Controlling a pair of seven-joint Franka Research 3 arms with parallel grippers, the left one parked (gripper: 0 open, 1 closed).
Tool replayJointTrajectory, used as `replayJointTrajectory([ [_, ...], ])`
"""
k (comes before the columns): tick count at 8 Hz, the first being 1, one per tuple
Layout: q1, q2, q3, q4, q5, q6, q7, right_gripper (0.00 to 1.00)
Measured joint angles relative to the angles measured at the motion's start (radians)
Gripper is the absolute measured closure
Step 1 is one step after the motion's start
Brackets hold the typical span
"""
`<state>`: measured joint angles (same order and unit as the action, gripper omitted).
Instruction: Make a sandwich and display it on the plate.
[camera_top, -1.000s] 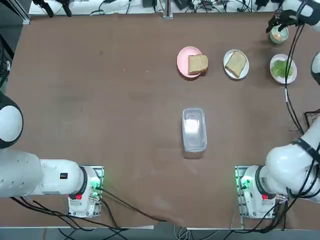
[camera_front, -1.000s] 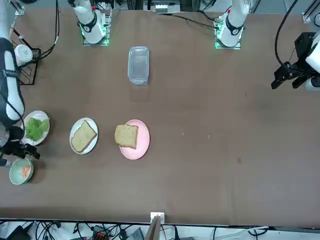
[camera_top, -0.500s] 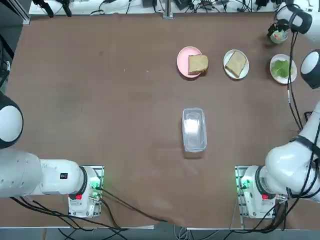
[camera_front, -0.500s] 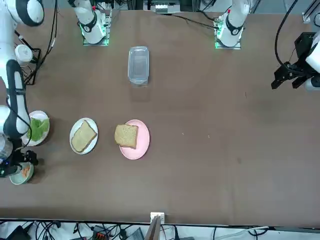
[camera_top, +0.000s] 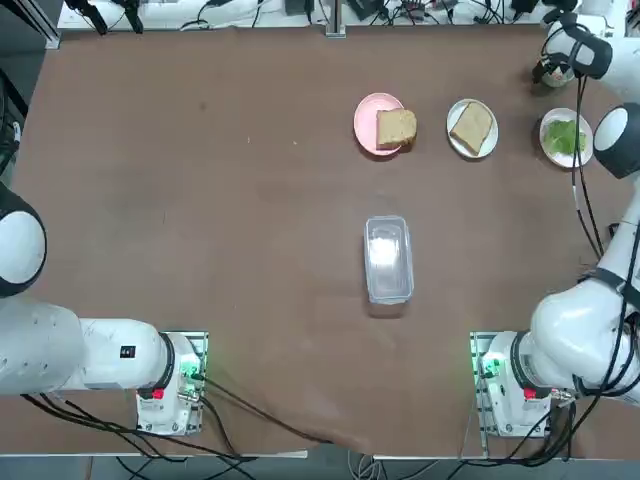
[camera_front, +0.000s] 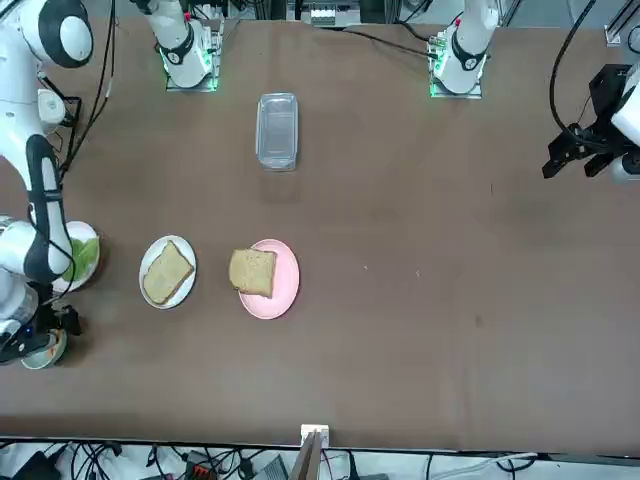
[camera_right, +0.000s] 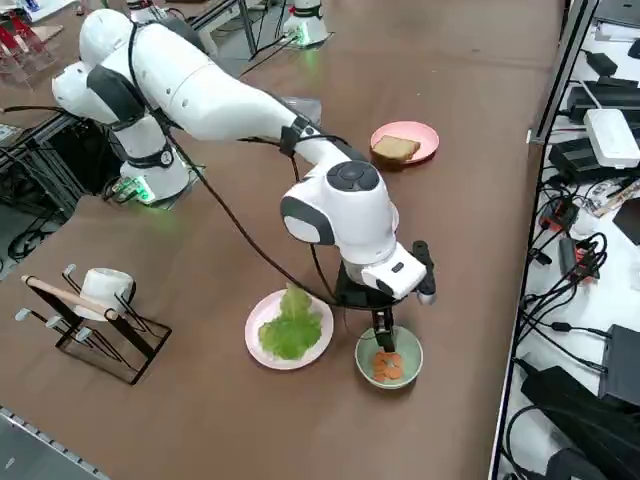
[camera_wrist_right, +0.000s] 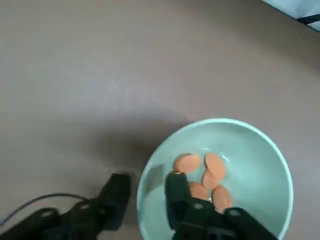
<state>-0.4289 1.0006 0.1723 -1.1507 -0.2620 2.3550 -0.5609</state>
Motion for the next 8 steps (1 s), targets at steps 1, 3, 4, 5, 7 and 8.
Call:
replayJointTrajectory([
  [1, 0.000, 0.000, -0.002, 0.006, 0.000, -0.001, -0.001, 0.81],
  [3, 0.001, -0.005, -0.002, 0.024, -0.001, -0.035, -0.001, 0.96],
  [4, 0.005, -0.025, 0.002, 0.037, -0.001, -0.085, -0.001, 0.96],
  [5, 0.013, -0.060, 0.013, 0.048, 0.001, -0.158, 0.012, 0.96],
  [7, 0.040, -0.162, 0.063, 0.051, 0.035, -0.358, 0.152, 0.96],
  [8, 0.049, -0.200, 0.106, 0.047, 0.084, -0.462, 0.251, 0.96],
])
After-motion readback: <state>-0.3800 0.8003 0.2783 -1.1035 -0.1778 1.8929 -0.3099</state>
